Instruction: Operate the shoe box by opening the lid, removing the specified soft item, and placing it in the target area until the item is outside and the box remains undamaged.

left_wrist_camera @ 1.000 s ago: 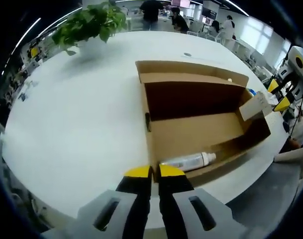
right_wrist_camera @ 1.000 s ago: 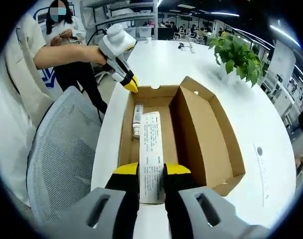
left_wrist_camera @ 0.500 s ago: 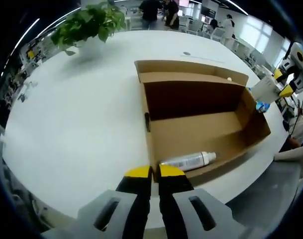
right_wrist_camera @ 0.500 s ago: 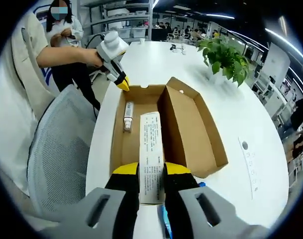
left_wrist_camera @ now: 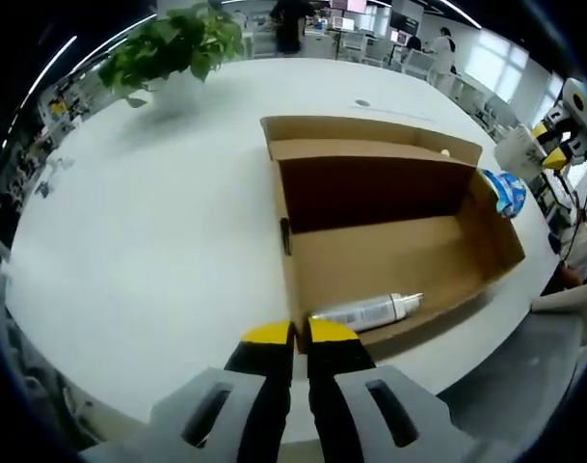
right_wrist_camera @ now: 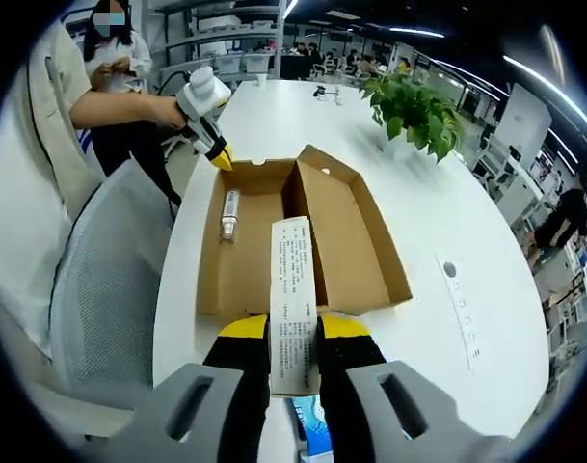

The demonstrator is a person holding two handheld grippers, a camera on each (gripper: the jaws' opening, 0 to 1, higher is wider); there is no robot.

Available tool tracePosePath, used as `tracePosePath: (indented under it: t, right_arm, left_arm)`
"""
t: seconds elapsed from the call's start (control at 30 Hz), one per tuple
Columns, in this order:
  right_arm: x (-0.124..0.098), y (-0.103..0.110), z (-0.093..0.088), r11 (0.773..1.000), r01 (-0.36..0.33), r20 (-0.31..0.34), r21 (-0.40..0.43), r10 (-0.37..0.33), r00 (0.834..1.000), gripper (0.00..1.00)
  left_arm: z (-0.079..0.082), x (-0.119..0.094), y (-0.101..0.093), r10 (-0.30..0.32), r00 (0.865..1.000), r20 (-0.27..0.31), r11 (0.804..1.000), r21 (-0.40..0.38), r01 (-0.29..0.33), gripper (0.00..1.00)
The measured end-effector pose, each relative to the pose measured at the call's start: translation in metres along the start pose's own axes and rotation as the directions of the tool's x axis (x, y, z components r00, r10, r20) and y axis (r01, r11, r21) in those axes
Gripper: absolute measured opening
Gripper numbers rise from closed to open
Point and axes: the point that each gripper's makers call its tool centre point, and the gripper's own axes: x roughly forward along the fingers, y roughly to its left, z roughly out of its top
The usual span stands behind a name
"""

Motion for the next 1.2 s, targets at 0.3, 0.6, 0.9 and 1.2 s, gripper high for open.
tracePosePath:
  t: [0.3,0.6,0.9,1.2]
  right_arm:
    - [-0.017,-0.021,-0.014,1.0,0.027,-0.011,-0.001,-0.027,1.0,0.15]
    - [-0.031,-0.036,-0.032,0.999,0.042,-0.038,-0.016,-0.043,0.998,0.15]
    - [-0.044,-0.05,-0.051,0.998,0.059,-0.058,-0.011,-0.06,0.997,0.16]
    - [-0.056,-0.061,-0.072,0.997,0.073,-0.09,-0.014,-0.073,0.993,0.16]
  left_arm:
    - [0.0,0.0,-0.001,0.002,1.0,-0.003,1.0,0.004,-0.002,0.01]
    - [0.0,0.0,0.0,0.003,1.0,-0.003,1.0,-0.001,-0.003,0.01]
    - [0.0,0.0,0.0,0.002,1.0,-0.004,1.0,-0.003,-0.002,0.01]
    - [0.0,0.0,0.0,0.001,1.0,-0.006,1.0,-0.006,-0.001,0.01]
